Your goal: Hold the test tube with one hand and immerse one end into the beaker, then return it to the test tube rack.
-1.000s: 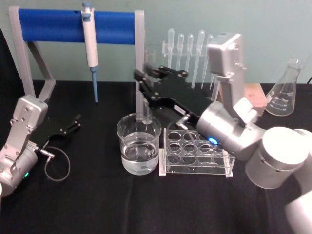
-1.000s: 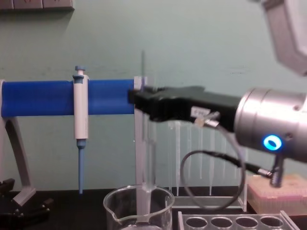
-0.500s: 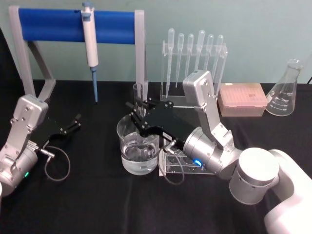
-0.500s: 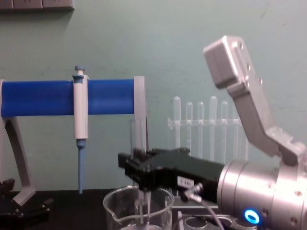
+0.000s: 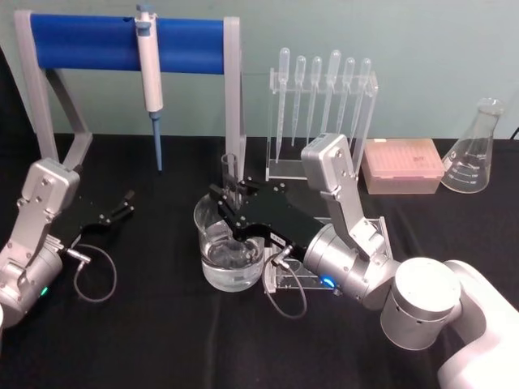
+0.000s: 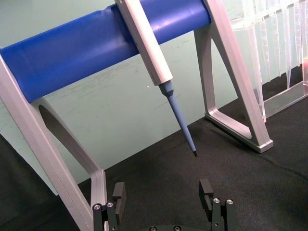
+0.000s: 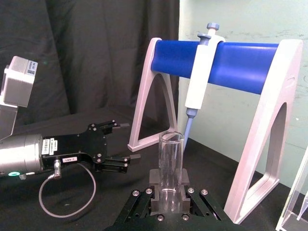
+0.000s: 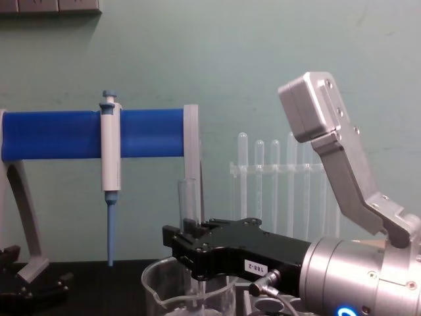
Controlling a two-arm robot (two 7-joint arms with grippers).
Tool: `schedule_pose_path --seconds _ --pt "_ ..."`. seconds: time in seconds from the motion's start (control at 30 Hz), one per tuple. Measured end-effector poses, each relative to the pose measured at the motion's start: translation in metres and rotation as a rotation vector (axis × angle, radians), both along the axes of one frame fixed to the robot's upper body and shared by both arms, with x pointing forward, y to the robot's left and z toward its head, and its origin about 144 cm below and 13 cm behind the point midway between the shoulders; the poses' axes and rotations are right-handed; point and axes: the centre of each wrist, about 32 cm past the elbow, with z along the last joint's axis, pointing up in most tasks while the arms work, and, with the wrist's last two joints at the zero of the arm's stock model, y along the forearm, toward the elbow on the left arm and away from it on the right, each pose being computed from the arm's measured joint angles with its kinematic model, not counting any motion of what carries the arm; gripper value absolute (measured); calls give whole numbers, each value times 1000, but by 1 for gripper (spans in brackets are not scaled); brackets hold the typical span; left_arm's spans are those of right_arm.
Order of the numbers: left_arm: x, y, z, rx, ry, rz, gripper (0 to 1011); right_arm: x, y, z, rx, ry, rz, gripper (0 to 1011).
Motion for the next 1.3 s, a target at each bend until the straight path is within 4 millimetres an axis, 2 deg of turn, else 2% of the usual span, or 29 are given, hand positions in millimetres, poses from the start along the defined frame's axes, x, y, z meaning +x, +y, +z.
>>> schedule_pose_path --seconds 1.3 --pt "0 0 0 0 0 0 1000 1 0 2 2 -3 0 225"
